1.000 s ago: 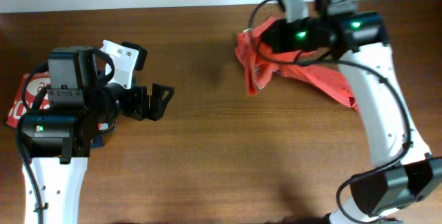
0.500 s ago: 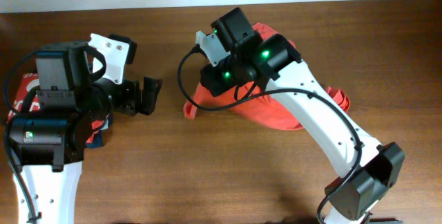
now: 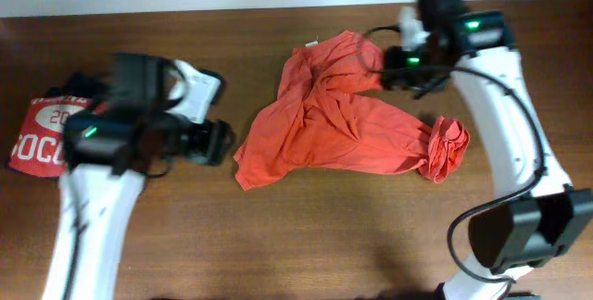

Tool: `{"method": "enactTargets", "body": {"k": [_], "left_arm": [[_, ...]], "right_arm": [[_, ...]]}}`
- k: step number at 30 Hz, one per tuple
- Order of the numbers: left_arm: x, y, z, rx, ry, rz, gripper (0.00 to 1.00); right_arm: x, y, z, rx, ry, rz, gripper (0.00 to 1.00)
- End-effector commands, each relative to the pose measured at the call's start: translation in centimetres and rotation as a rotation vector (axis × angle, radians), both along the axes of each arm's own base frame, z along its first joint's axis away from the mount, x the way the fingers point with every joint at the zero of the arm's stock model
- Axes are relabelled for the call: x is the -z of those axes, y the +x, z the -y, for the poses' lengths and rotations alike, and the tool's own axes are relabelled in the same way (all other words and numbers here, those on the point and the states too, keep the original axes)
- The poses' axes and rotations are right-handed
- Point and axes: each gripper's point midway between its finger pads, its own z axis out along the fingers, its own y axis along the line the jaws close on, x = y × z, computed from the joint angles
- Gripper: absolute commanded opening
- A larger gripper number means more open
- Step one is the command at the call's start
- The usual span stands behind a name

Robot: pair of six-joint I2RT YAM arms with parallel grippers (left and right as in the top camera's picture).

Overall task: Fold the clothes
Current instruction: 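Drag the orange t-shirt leftward to the center with the right gripper, then grasp the shirt's left end with left gripper, right end with right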

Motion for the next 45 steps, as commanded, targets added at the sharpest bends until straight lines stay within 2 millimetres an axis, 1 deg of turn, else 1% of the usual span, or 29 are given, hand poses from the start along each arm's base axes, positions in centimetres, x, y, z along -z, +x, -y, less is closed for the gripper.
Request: {"method": "enactTargets", "body": {"k": [1, 3, 5, 7, 9, 11, 13, 19, 22, 25, 27, 29, 31, 32, 33, 34, 37, 38, 39, 41, 42, 44, 45], "left_arm": [[5.3, -0.9, 1.6, 0.083, 0.061, -0.167, 0.67], [7.7, -1.4, 2.3, 0.107, 0.078, -0.241, 0.67], [10.5, -1.9, 3.0, 0.124, 0.096, -0.318, 0.67], [13.0, -2.4, 3.4, 0.129, 0.118, -0.377, 0.68], [15.1, -2.5, 2.9, 0.072, 0.17, -0.413, 0.68], [17.0, -2.3, 1.9, 0.003, 0.249, -0.426, 0.68], [18.1, -2.1, 0.8, -0.08, 0.301, -0.42, 0.68], [22.5, -3.2, 0.4, -0.098, 0.3, -0.412, 0.76], [24.2, -2.9, 0.6, -0.099, 0.274, -0.368, 0.76], [24.9, -3.1, 1.4, -0.087, 0.227, -0.366, 0.77], [25.3, -3.1, 1.3, -0.088, 0.224, -0.359, 0.77], [25.5, -2.5, 1.3, -0.094, 0.227, -0.327, 0.77], [25.6, -1.5, 1.4, -0.1, 0.218, -0.279, 0.75], [25.6, -0.8, 1.7, -0.101, 0.203, -0.249, 0.68], [25.5, -0.5, 2.0, -0.099, 0.192, -0.238, 0.6], [25.4, -0.3, 2.1, -0.099, 0.186, -0.231, 0.48], [25.4, -0.4, 2.1, -0.097, 0.187, -0.233, 0.21], [25.5, -0.6, 2.0, -0.097, 0.191, -0.244, 0.08], [25.5, -0.9, 1.9, -0.1, 0.194, -0.254, 0.0], [25.4, -1.3, 1.8, -0.116, 0.199, -0.28, 0.0], [25.1, -1.4, 1.7, -0.12, 0.202, -0.292, 0.0], [24.0, -1.3, 1.7, -0.123, 0.206, -0.303, 0.0], [23.3, -1.2, 1.8, -0.123, 0.207, -0.303, 0.0]], "right_arm": [[-1.1, -1.3, 3.9, 0.076, 0.011, -0.025, 0.6], [-0.9, -2.1, 6.0, 0.112, 0.006, -0.058, 0.6], [-0.7, -2.6, 7.6, 0.146, 0.006, -0.08, 0.6], [-0.7, -2.9, 8.6, 0.173, 0.019, -0.091, 0.6], [-0.7, -3.0, 9.1, 0.186, 0.02, -0.096, 0.6], [-0.7, -3.1, 9.4, 0.188, 0.019, -0.096, 0.6], [-0.7, -3.0, 9.4, 0.188, 0.019, -0.095, 0.6], [-0.7, -3.0, 9.5, 0.189, 0.017, -0.094, 0.61], [-0.7, -3.0, 9.5, 0.189, 0.015, -0.094, 0.61], [-0.7, -3.0, 9.5, 0.189, 0.015, -0.094, 0.61], [-0.7, -3.0, 9.5, 0.189, 0.015, -0.094, 0.61], [-0.7, -3.0, 9.6, 0.192, 0.008, -0.094, 0.61], [-0.6, -3.1, 9.7, 0.194, 0.0, -0.095, 0.61], [-0.6, -3.1, 9.8, 0.196, -0.005, -0.095, 0.61], [-0.6, -3.1, 9.9, 0.197, -0.01, -0.095, 0.61], [-0.6, -3.1, 9.9, 0.197, -0.011, -0.095, 0.61], [-0.6, -3.1, 10.1, 0.199, -0.019, -0.095, 0.61], [-0.5, -3.1, 10.3, 0.203, -0.033, -0.096, 0.61], [-0.5, -3.1, 10.5, 0.206, -0.042, -0.096, 0.61], [-0.5, -3.0, 10.6, 0.208, -0.047, -0.09, 0.61], [-0.5, -2.9, 10.6, 0.208, -0.047, -0.088, 0.64], [-0.2, -2.6, 10.7, 0.208, -0.047, -0.089, 0.7], [0.1, -2.5, 10.7, 0.209, -0.047, -0.094, 0.71]]}}
